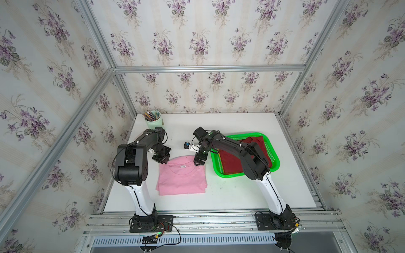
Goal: Put the folded t-shirts into the basket
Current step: Pick up the T-shirt from the center of the board.
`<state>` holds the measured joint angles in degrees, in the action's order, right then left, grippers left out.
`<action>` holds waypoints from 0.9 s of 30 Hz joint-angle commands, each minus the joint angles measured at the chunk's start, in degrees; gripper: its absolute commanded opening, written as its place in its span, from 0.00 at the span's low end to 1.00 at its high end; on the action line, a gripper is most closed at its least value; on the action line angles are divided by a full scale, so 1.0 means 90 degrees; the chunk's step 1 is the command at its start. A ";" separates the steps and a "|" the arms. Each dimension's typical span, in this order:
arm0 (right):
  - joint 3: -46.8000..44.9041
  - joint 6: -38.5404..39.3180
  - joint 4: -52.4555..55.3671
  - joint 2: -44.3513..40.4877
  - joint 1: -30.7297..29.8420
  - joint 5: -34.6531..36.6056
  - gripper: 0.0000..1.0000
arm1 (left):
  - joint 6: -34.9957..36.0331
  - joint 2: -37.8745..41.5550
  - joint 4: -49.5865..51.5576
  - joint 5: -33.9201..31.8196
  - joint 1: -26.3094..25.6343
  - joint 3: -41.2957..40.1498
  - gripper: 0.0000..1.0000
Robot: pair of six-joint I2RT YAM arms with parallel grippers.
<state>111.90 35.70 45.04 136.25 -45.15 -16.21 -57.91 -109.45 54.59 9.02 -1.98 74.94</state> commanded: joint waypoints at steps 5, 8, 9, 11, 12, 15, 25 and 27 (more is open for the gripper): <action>0.0209 0.0329 0.1387 0.0369 0.0158 -0.1069 0.90 | 0.0389 -0.0222 -0.0003 -0.0025 0.0000 0.0201 0.00; 0.0328 0.0335 0.1582 0.0484 0.0199 -0.1404 0.81 | 0.0473 -0.0274 -0.0136 0.0121 -0.0003 0.0187 0.00; 0.0381 0.0346 0.1680 0.0539 0.0225 -0.1549 0.77 | 0.0511 -0.0280 -0.0146 0.0152 -0.0003 0.0196 0.00; 0.0574 0.0354 0.1840 0.0626 0.0248 -0.1764 0.70 | 0.0543 -0.0256 -0.0144 0.0134 -0.0003 0.0216 0.00; 0.0635 0.0336 0.1845 0.0632 0.0250 -0.1789 0.66 | 0.0559 -0.0231 -0.0143 0.0109 0.0001 0.0211 0.00; 0.0692 0.0275 0.1755 0.0572 0.0265 -0.1768 0.55 | 0.0642 -0.0115 -0.0184 0.0094 0.0000 0.0225 0.00; 0.0702 0.0423 0.2070 0.0311 0.0304 -0.2395 0.20 | 0.1067 -0.0014 -0.0058 -0.0025 -0.0004 0.0594 0.00; 0.0624 0.0302 0.1973 0.0207 0.0317 -0.2460 0.06 | 0.1082 0.0060 -0.0113 -0.0016 0.0004 0.0549 0.00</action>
<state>117.93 38.81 60.93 139.35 -42.57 -36.01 -49.95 -109.82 53.82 9.76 -2.11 79.88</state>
